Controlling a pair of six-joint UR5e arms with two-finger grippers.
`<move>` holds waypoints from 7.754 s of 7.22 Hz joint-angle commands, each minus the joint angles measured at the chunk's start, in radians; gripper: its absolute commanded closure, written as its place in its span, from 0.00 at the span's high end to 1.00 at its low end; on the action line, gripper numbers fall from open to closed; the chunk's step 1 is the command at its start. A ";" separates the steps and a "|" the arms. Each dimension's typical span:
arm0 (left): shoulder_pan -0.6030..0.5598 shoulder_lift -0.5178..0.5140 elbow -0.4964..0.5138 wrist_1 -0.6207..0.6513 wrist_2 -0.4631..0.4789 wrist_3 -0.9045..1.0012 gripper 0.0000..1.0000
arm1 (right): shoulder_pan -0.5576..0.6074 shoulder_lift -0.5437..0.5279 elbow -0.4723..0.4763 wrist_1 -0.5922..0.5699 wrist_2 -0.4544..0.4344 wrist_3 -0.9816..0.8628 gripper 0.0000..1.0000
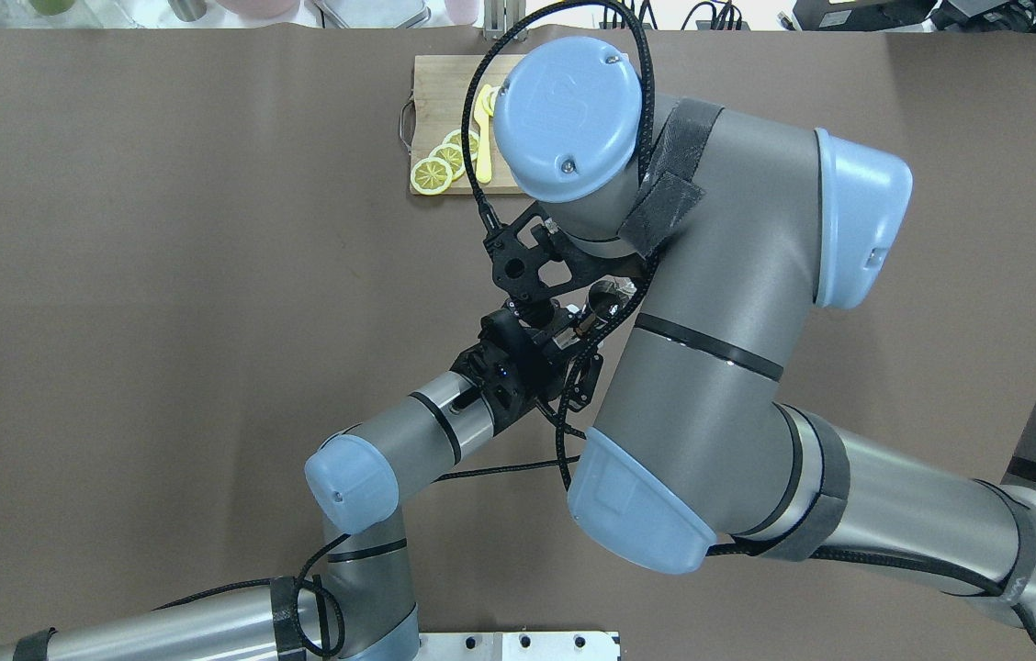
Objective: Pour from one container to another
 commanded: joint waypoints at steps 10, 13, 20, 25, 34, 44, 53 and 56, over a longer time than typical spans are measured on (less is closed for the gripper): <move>-0.002 0.008 -0.004 -0.011 0.001 0.002 0.00 | 0.082 -0.003 0.052 0.014 0.140 0.002 0.00; -0.003 0.015 -0.008 -0.011 0.001 0.018 0.00 | 0.209 -0.074 0.115 0.084 0.272 0.001 0.00; -0.086 0.018 -0.030 -0.003 0.033 0.029 0.00 | 0.594 -0.519 0.195 0.469 0.743 -0.123 0.00; -0.216 0.077 -0.059 0.005 0.023 0.035 0.00 | 0.765 -0.642 -0.083 0.810 0.967 -0.137 0.00; -0.485 0.402 -0.157 -0.003 0.029 -0.119 0.00 | 0.769 -0.635 -0.448 1.322 1.105 0.170 0.00; -0.496 0.417 -0.076 -0.026 0.003 -0.334 0.00 | 0.618 -0.632 -0.512 1.899 0.874 0.957 0.00; -0.412 0.417 -0.065 0.077 0.198 -0.684 0.00 | 0.493 -0.847 -0.387 2.072 0.544 1.121 0.00; -0.350 0.417 -0.056 0.089 0.343 -0.781 0.00 | 0.402 -0.953 -0.377 2.253 0.420 1.242 0.00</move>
